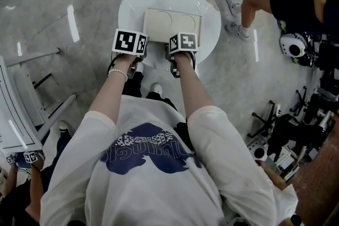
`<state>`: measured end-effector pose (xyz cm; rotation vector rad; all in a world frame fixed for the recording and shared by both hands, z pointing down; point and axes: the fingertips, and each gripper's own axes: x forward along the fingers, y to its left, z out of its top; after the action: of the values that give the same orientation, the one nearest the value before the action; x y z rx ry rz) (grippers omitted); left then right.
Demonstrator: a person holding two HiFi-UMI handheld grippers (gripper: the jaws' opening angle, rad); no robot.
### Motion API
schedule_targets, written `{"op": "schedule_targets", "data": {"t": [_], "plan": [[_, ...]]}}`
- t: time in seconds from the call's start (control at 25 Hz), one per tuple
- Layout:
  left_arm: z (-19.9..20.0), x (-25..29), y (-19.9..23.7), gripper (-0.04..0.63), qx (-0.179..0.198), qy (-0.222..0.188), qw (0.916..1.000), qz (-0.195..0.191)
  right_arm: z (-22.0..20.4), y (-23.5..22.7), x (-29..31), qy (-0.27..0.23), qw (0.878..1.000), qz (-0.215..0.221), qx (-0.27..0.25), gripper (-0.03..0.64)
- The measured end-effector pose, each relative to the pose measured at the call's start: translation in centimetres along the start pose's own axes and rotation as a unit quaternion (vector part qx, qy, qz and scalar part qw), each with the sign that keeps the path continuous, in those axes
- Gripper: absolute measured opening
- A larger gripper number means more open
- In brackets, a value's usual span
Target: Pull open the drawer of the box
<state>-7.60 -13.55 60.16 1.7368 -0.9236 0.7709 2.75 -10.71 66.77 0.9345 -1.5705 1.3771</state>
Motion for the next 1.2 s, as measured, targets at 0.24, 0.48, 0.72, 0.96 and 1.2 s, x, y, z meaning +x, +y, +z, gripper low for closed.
{"op": "schedule_targets", "data": {"t": [0.24,0.48,0.72,0.96,1.2], "plan": [[0.0,0.0,0.1,0.086,-0.004,0.0,1.0,0.005,0.0,0.1,0.0,-0.003,1.0,0.004,-0.004,0.054],[-0.1,-0.1,0.2,0.086,-0.011,-0.003,0.9999,0.01,0.0,0.3,0.0,-0.014,1.0,0.003,-0.004,0.052],[-0.1,-0.1,0.2,0.086,-0.018,-0.003,0.9997,0.013,-0.2,0.2,-0.1,-0.023,1.0,0.008,0.001,0.051],[-0.1,0.0,0.2,0.086,-0.029,-0.012,0.9992,0.024,-1.5,0.3,-0.2,-0.021,1.0,0.016,-0.007,0.051],[-0.3,-0.2,0.3,0.086,-0.035,-0.019,0.9987,0.033,-2.9,0.6,-0.2,-0.021,1.0,0.019,-0.012,0.051]]}}
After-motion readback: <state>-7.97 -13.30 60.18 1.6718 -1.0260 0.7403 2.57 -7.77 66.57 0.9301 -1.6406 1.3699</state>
